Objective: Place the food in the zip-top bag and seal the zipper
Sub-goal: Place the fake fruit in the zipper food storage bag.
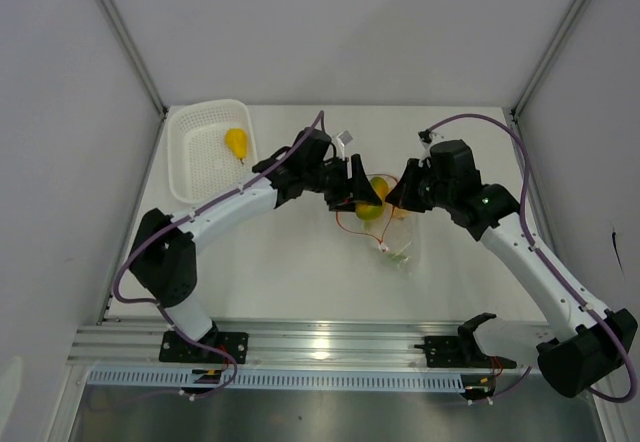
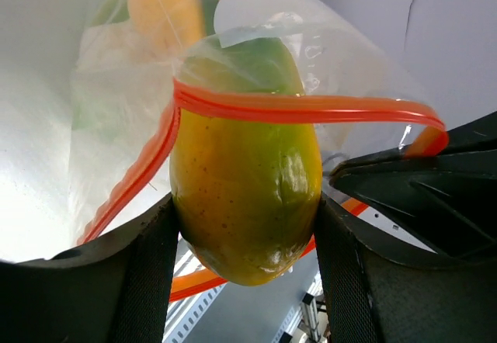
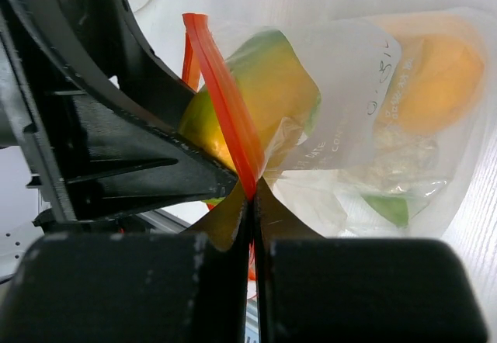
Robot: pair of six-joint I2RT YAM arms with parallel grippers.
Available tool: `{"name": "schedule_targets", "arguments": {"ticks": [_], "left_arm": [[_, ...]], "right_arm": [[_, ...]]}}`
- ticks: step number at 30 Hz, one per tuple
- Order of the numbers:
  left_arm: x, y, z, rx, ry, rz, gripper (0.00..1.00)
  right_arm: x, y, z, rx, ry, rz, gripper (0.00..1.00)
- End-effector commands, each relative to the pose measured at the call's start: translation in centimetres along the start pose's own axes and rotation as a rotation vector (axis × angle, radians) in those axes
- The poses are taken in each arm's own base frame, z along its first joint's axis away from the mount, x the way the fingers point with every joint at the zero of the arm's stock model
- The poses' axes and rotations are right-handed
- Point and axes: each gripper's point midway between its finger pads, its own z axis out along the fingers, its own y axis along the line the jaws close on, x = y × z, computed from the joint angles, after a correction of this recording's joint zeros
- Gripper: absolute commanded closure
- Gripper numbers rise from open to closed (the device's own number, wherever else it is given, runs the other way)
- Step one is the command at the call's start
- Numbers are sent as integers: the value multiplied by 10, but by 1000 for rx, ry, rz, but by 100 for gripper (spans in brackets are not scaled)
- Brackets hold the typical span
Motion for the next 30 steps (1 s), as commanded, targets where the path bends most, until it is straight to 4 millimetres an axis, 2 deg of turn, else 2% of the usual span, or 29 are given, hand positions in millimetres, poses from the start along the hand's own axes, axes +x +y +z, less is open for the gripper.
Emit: {"name": "schedule_targets", "arguments": {"ticks": [1, 3, 4, 6, 7, 12, 13, 15, 16, 17, 20, 21, 23, 25, 26, 28, 30], "left_arm": [[3, -5, -1, 2, -3, 5, 53], [5, -6, -6, 6, -11, 54, 32], [5, -8, -9, 14, -21, 109, 27], [4, -6, -15, -8, -46, 151, 5], [4, -9, -24, -5, -72, 191, 1], [0, -28, -34, 77, -110, 287, 0], [3, -25, -34, 78, -112, 295, 0], [-2, -32, -44, 112, -169, 330, 0], [-3, -29, -47, 108, -182, 336, 1], [-6, -32, -57, 109, -217, 350, 0], [-22, -21, -74, 30, -314, 372, 0], [-35, -13, -85, -20, -374, 361, 1], [-43, 0, -97, -88, -402, 334, 1], [-62, 20, -112, -173, -461, 285, 1], [-68, 38, -120, -229, -468, 245, 1], [-82, 59, -131, -314, -498, 169, 0], [-95, 88, -148, -391, -521, 74, 1]], "right_arm": [[-21, 17, -13, -50, -86, -7, 100], [-23, 18, -14, -47, -90, -7, 100], [-23, 18, -14, -44, -91, -8, 100], [-24, 18, -16, -43, -96, -8, 100], [-25, 17, -15, -41, -96, -8, 100], [-24, 17, -16, -43, -96, -6, 100], [-25, 17, -17, -45, -99, -8, 100], [-25, 15, -18, -39, -100, -6, 100], [-24, 14, -18, -35, -97, -8, 100], [-24, 11, -18, -28, -96, -11, 100], [-22, 8, -19, -19, -90, -17, 100], [-22, 6, -18, -16, -89, -14, 100], [-19, 6, -18, -24, -78, -13, 100], [-19, 6, -17, -31, -76, -11, 100], [-18, 6, -16, -35, -69, -8, 100], [-17, 6, -14, -38, -67, -12, 100], [-17, 6, -12, -45, -61, -9, 100]]}}
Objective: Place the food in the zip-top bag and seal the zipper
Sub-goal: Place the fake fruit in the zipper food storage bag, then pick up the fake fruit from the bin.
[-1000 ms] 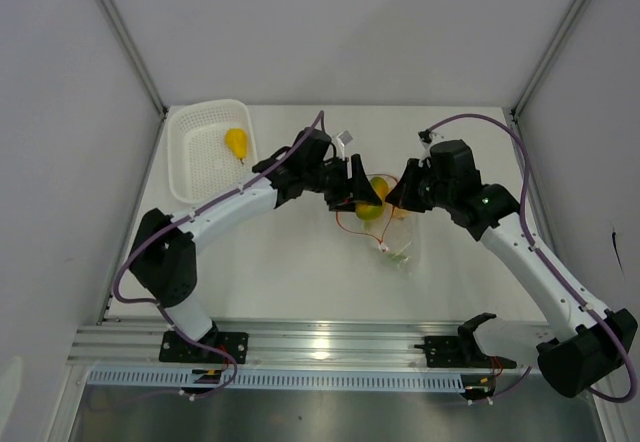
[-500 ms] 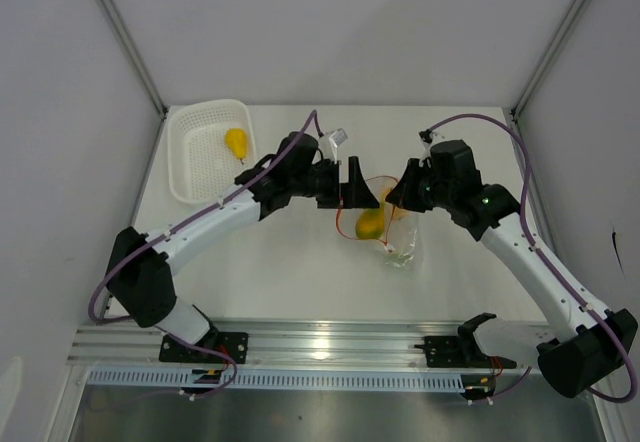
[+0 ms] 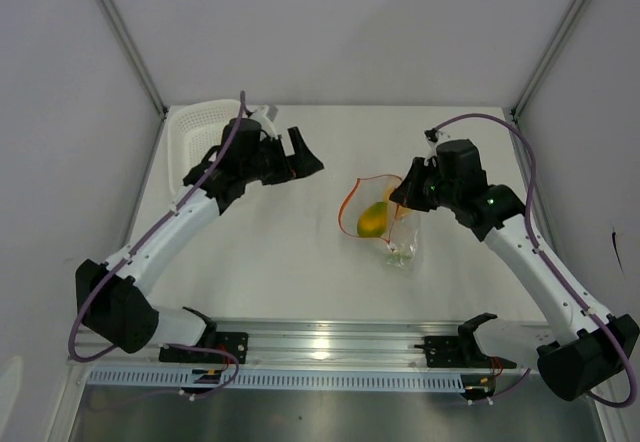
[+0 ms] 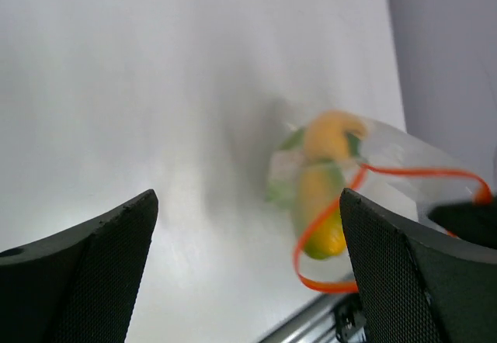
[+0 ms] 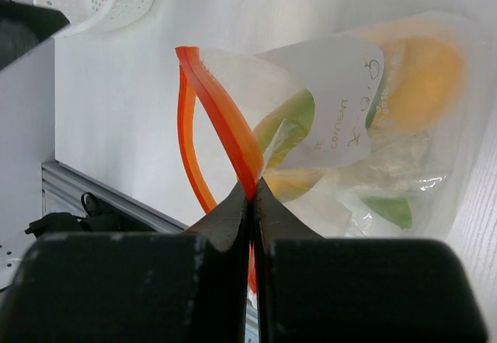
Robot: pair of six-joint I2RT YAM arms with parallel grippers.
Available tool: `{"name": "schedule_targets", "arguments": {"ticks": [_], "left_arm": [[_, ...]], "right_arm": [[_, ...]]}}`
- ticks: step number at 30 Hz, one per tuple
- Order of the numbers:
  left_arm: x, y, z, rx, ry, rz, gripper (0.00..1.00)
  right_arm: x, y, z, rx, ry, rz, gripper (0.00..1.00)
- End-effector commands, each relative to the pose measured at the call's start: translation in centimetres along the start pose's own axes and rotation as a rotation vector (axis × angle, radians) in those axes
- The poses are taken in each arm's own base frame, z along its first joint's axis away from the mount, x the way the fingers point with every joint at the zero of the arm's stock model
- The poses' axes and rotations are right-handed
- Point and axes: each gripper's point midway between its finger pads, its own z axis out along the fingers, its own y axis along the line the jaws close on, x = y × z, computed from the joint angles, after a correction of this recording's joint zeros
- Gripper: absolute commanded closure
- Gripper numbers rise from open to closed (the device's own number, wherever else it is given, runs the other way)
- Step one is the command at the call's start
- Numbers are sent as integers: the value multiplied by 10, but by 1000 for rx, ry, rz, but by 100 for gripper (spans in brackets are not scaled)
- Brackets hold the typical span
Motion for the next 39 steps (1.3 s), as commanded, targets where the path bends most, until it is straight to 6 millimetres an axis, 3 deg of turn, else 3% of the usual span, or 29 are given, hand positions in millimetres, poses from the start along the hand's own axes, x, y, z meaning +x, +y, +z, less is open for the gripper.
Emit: {"name": "schedule_targets", "arguments": {"ticks": [1, 2, 5, 10, 11, 13, 16, 17, 18, 21, 23, 25, 26, 28, 31, 32, 39], "left_arm": [[-22, 60, -5, -220, -31, -117, 0], [-32, 82, -8, -271, -50, -165, 1], [-42, 123, -12, -374, -68, -256, 2], [-62, 172, -15, -497, -130, -321, 4], [-77, 178, -20, -516, -164, -327, 4], [-80, 197, -15, -563, -160, -334, 4], [-105, 226, -8, -632, -187, -343, 4], [-100, 235, -5, -655, -152, -361, 5], [-113, 242, -6, -662, -167, -376, 6], [-126, 278, 18, -697, -135, -440, 7], [-125, 301, 19, -711, -122, -508, 8], [-139, 310, 26, -688, -143, -555, 13], [-133, 324, 35, -681, -118, -588, 15], [-146, 329, 40, -664, -132, -614, 16], [-148, 340, 49, -672, -119, -628, 15], [-160, 337, 50, -656, -142, -618, 15], [-166, 339, 68, -605, -139, -621, 9]], "right_arm": [[-10, 11, -4, -53, -37, -22, 100], [-9, 11, -2, -55, -31, -21, 100], [-7, 10, 2, -58, -22, -25, 100], [-2, 5, 12, -49, 2, -35, 100], [-1, 4, 13, -49, 7, -37, 100], [0, 3, 18, -48, 15, -38, 100], [0, 2, 22, -53, 20, -39, 100], [1, 1, 26, -53, 30, -37, 100], [1, 1, 28, -58, 31, -41, 100], [2, -3, 38, -56, 52, -37, 100], [2, -3, 40, -60, 57, -37, 100], [2, -4, 42, -62, 60, -41, 100], [2, -6, 45, -58, 63, -42, 100], [3, -9, 47, -55, 69, -42, 100], [6, -12, 52, -53, 81, -35, 100], [6, -15, 52, -51, 82, -28, 100], [9, -15, 60, -63, 91, -14, 100]]}}
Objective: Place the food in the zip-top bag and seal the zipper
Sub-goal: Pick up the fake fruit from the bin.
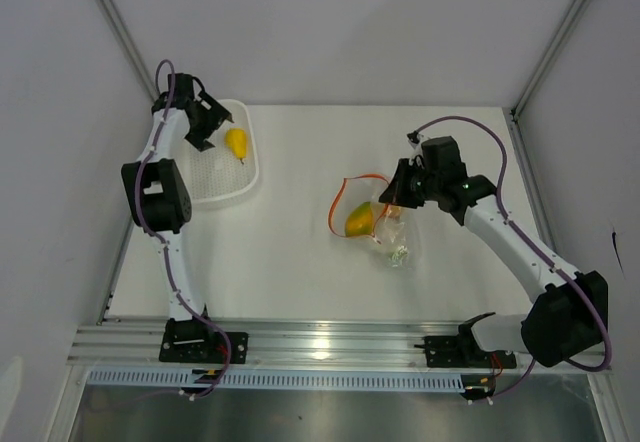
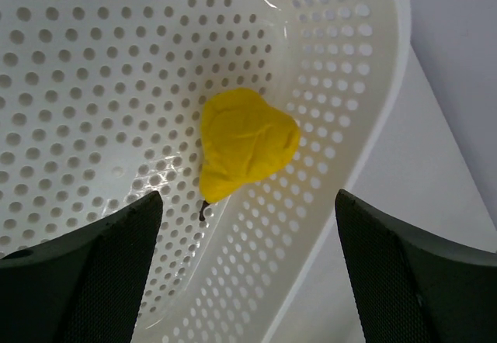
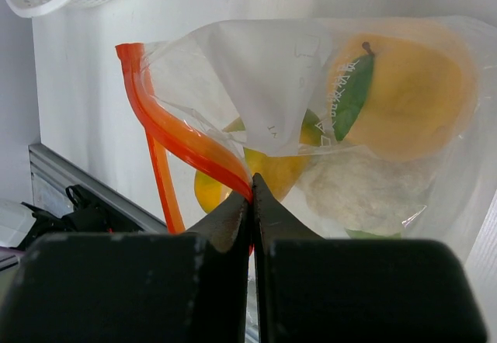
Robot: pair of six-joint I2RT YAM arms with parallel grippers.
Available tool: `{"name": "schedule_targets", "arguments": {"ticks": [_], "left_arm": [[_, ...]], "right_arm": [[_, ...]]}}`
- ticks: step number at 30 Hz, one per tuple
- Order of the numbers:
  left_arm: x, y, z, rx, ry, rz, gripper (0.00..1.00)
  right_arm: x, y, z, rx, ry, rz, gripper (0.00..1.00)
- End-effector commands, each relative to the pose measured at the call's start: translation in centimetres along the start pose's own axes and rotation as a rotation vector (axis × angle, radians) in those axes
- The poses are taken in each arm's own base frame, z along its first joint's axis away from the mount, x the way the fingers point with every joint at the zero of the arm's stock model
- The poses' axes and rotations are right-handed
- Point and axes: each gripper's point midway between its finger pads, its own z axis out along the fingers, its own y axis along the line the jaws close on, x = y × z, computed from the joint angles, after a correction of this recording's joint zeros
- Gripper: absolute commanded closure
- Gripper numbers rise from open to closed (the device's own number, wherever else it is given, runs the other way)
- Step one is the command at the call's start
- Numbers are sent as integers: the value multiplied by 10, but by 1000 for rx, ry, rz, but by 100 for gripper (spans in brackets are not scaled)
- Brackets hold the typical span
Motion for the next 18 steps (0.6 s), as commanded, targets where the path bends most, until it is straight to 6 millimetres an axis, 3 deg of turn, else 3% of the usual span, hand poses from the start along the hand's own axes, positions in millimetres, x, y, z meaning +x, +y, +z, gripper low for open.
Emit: {"name": "schedule_targets", "arguments": {"ticks": [1, 6, 11, 18], "left_arm": [[-4, -25, -4, 76, 10, -10, 6], [4, -28, 2, 73, 53, -2, 4], [14, -10, 9, -28, 74, -51, 3], [27, -14, 20, -49, 89, -82, 15]], "right_arm": [[-7, 4, 3, -28, -23, -11, 100], [-6, 4, 2, -30, -29, -14, 100], [-4, 0, 2, -28, -29, -13, 100], [-3, -2, 3, -35, -33, -4, 100]]}}
